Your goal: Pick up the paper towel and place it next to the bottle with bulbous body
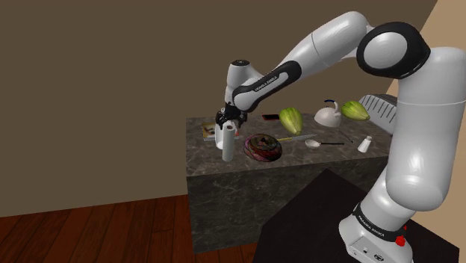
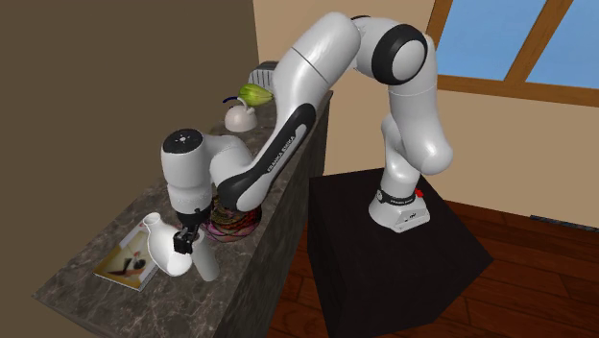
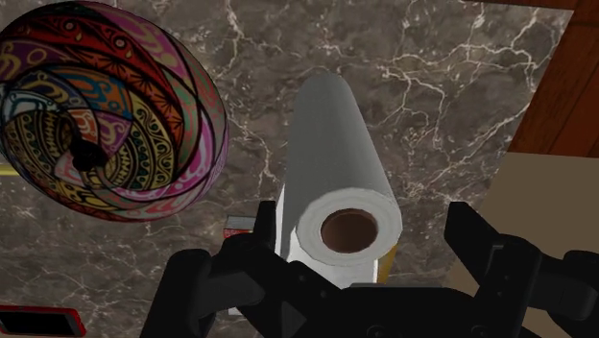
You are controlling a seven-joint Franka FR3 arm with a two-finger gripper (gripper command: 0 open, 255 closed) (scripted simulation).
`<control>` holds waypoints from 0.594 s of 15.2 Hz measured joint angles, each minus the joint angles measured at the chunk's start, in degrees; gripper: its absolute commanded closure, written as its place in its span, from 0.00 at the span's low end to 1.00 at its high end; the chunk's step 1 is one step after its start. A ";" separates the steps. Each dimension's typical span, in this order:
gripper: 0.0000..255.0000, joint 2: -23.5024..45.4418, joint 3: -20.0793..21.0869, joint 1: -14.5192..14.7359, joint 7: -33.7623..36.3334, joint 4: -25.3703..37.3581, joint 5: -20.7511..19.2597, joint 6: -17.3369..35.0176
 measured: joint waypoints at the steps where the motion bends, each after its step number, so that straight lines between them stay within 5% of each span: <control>1: 0.00 -1.06 0.16 -0.02 -0.19 -0.06 0.27 -0.96; 9: 0.00 -3.64 0.56 -0.13 -0.80 -0.04 1.06 -3.56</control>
